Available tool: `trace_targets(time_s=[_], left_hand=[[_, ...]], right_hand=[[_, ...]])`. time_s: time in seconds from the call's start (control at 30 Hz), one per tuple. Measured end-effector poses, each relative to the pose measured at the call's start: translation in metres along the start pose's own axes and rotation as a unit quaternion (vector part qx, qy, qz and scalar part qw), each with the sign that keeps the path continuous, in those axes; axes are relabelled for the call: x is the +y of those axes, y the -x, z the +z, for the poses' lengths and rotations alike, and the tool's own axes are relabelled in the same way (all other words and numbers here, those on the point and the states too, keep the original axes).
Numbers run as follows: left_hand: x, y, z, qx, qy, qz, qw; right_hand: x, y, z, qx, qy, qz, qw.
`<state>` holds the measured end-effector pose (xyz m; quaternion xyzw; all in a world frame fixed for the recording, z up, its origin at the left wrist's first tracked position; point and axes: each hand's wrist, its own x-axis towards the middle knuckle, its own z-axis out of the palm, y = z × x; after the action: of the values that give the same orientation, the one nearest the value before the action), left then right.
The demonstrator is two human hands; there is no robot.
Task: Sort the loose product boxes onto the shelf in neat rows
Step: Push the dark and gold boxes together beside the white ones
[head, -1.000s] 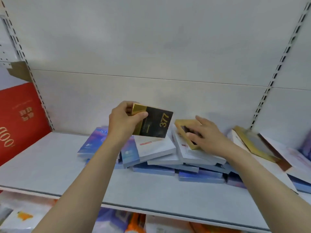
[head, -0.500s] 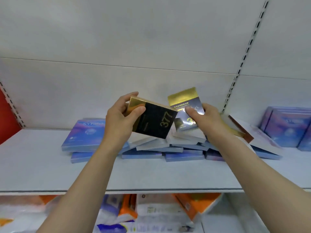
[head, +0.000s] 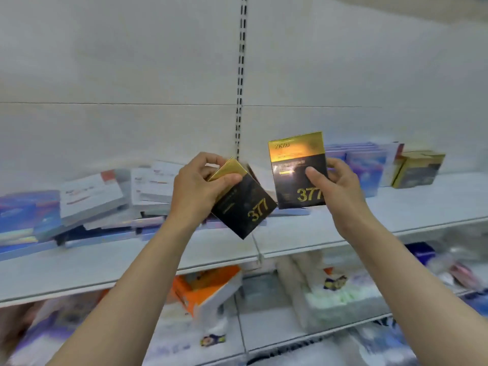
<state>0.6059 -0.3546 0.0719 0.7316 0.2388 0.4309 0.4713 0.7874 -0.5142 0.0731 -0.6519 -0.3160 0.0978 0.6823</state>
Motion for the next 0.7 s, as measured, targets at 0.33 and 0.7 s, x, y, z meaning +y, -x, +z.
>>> trace_targets(time_s=[0.33, 0.7], left_hand=[[0.041, 0.02, 0.235, -0.119, 0.014, -0.036, 0.992], [0.039, -0.041, 0.392, -0.188, -0.034, 0.028, 0.981]], right_hand=[[0.059, 0.005, -0.235, 0.075, 0.015, 0.058, 0.995], [0.126, -0.084, -0.364, 0.131, 0.012, 0.091, 0.987]])
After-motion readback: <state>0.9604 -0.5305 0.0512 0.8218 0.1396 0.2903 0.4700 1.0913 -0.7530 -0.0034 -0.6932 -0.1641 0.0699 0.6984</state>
